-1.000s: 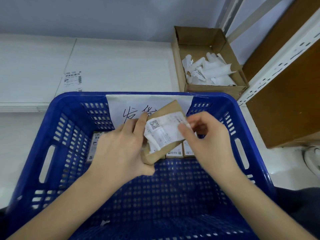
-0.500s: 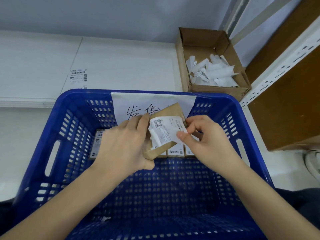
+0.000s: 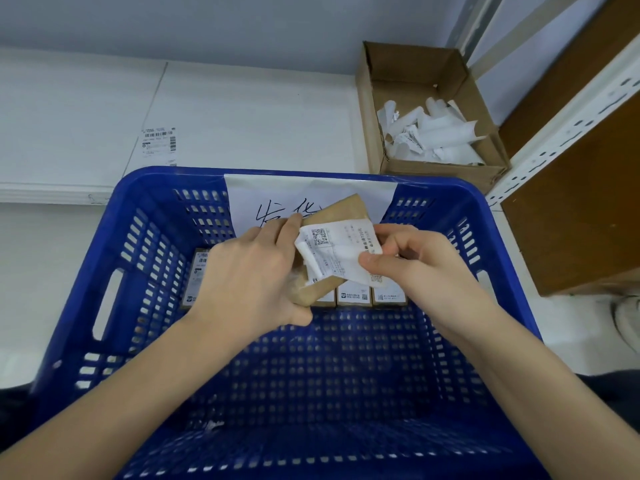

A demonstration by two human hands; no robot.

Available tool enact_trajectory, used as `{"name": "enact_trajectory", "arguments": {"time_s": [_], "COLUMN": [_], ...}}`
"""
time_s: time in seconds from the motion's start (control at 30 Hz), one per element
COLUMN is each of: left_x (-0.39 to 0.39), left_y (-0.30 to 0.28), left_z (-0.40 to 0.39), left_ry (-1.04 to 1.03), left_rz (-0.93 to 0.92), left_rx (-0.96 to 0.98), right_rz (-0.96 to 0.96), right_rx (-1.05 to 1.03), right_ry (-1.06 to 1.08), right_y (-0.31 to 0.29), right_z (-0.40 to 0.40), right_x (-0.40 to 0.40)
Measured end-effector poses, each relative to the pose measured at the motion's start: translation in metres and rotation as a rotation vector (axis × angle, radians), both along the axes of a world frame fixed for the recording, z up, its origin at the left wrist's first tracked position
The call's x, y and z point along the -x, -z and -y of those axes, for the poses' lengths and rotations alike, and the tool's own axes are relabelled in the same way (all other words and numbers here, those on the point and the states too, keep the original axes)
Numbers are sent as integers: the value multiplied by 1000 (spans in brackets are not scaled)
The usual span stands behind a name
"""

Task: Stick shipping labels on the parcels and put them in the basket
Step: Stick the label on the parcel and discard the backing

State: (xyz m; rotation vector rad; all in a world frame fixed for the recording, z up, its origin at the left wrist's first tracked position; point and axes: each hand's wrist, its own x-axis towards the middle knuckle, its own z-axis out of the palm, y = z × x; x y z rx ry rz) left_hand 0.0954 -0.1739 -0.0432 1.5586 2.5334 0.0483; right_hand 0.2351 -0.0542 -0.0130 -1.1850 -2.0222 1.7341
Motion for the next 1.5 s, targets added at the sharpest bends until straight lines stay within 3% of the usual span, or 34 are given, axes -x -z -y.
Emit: {"name": "enact_trajectory", "arguments": {"time_s": [0.3,0.43,0.53,0.8,0.9,1.0,1.13,1.2,1.33,1.5], "left_x": [6,12,6,7,4,5,4,3,0,-2], "left_y": [-1,-3,-11,-14,-14,-12,-13,-14,-20,-24], "left_z": [0,4,3,3,4,5,5,6,7,9], "left_ry": [-30,-50,-41,-46,-36,-55,-47,-47,-64,-47], "left_rz": [-13,2,-17,-37,-29,8,29,33,47,69], "left_rx": [-46,-41,-107,-90,-137,-88,-68,-94,-159,-190], "right_rz": [-64,-124,-109,-106,-175,-256,-278,-315,-301,-228], "right_rx": [139,242,75,-143,-304,-598,-1360,-1591,-1712,-1640], "right_ry": [-70,8,-9,71,110,116,3,-56,-157,-269], "right_y": [-8,-17,-23,-12,-11,-7,11,20,32,37], "right_z": [-6,-14,-12,-17,-15,-11,-14,-14,1,12], "right_x": [1,-4,-5,-3,-1,-1,-2,0,4,6]}}
